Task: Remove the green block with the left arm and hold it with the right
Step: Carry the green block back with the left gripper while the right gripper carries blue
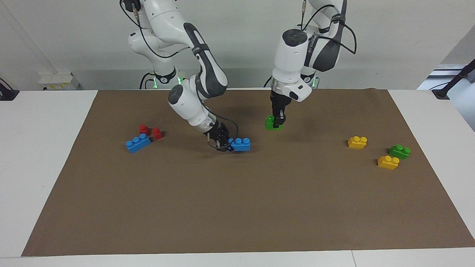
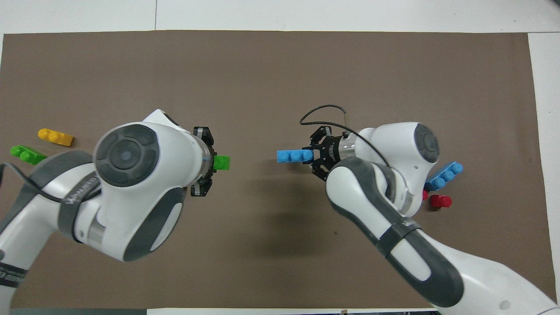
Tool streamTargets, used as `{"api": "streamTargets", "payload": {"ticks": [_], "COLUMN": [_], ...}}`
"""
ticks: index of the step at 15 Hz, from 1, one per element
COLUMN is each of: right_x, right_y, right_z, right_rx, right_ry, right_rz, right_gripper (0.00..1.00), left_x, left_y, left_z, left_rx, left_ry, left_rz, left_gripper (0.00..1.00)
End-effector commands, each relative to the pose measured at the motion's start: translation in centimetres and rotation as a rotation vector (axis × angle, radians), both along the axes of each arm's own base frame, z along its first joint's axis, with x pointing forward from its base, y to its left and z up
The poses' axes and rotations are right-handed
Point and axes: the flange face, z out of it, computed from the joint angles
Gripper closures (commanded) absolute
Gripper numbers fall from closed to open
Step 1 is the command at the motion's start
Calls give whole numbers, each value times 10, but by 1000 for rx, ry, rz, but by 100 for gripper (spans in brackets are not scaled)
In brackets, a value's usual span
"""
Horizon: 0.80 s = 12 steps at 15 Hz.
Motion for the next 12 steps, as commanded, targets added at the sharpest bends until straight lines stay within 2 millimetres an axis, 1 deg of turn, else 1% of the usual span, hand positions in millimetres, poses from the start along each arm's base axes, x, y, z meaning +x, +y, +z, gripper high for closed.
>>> {"api": "streamTargets", "payload": {"ticks": [1,3,5,6,7,8,9,10,12], "right_x": [10,16,16,16,16,16,15,16,15], "right_y": [-78,-143,-188,-208,-226,-243,-258,-270,-276], "right_z": [7,6,0,-4,-8,-15,-25,-33,-41], "right_rx": [1,13,-25,-46,-50,-50,-49,-51,-52], "right_ry": [-13,-37,-43,-40,-33,-31,-32,-39,-38], "right_rz": [115,166,186,184,165,150,154,162,164], "right_gripper": [100,100,100,100,100,100,100,100,100], "left_x": [11,23,32,36,41,44,49,55,66], "left_y": [68,109,142,160,183,199,214,227,249], "left_z": [26,28,28,28,26,23,17,5,-10], "left_rx": [-40,-35,-32,-30,-26,-22,-19,-15,-8], "left_ry": [27,44,36,30,25,19,16,21,10], "left_rz": [-83,-141,-170,-187,-208,-233,-256,-282,-325], "left_gripper": [100,100,100,100,100,100,100,100,100]}}
